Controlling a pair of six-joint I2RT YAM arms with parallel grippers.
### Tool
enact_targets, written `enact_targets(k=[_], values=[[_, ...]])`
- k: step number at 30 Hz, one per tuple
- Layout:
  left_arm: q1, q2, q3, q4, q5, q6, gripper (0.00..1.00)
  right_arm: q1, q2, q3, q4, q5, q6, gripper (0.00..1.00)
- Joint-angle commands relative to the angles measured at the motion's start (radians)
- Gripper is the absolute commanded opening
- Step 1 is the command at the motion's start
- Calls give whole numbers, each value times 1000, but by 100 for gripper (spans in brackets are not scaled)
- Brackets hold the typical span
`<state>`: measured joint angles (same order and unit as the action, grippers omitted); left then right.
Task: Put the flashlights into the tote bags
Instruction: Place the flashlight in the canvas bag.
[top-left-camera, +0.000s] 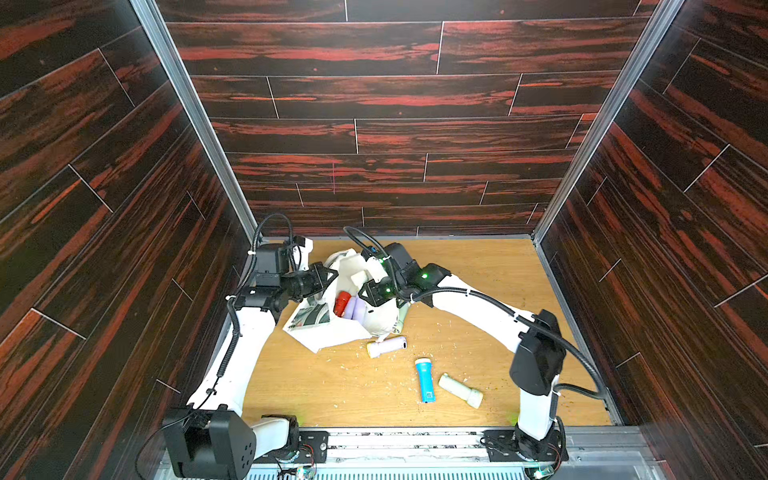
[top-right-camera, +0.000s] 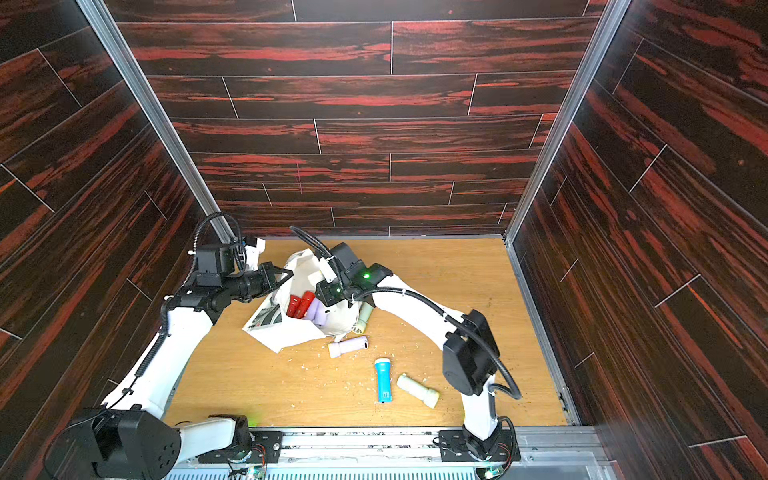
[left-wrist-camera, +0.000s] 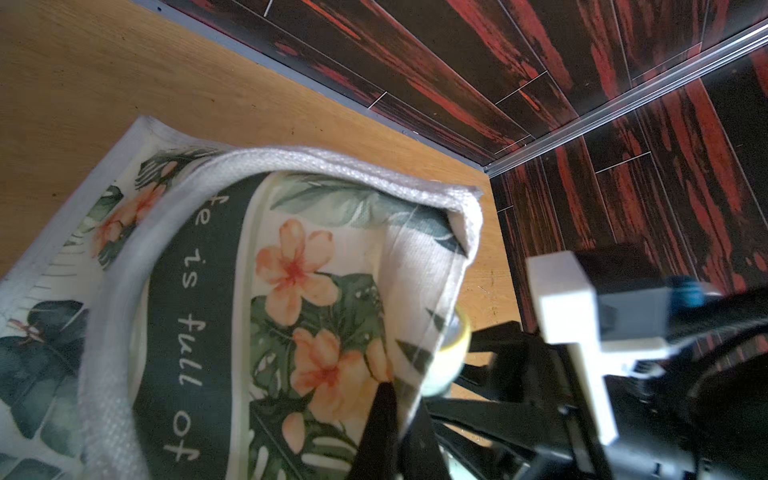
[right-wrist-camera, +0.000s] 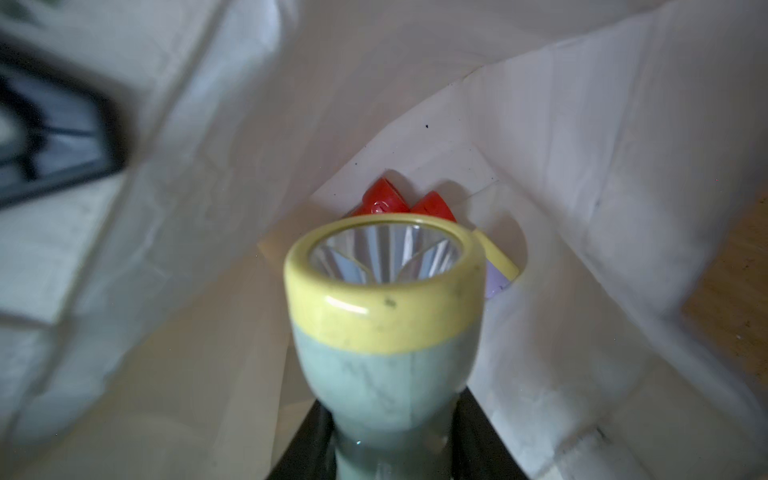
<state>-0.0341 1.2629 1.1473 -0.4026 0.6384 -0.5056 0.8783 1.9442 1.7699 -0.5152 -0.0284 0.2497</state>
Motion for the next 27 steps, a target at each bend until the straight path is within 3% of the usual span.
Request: enact_targets(k=[1, 6, 14, 27], values=[[-5, -17, 25, 39, -19, -26, 0, 22, 49, 24, 10, 17, -3, 0], [-6, -30, 23, 62, -46, -74, 0, 27, 76, -3, 62, 17, 44, 0], [-10, -37, 30, 86, -47, -109, 0, 32, 174, 85, 25, 0, 77, 0], [-15, -60, 28, 99, -68, -120, 0, 31, 287, 204, -23, -29, 330, 0]])
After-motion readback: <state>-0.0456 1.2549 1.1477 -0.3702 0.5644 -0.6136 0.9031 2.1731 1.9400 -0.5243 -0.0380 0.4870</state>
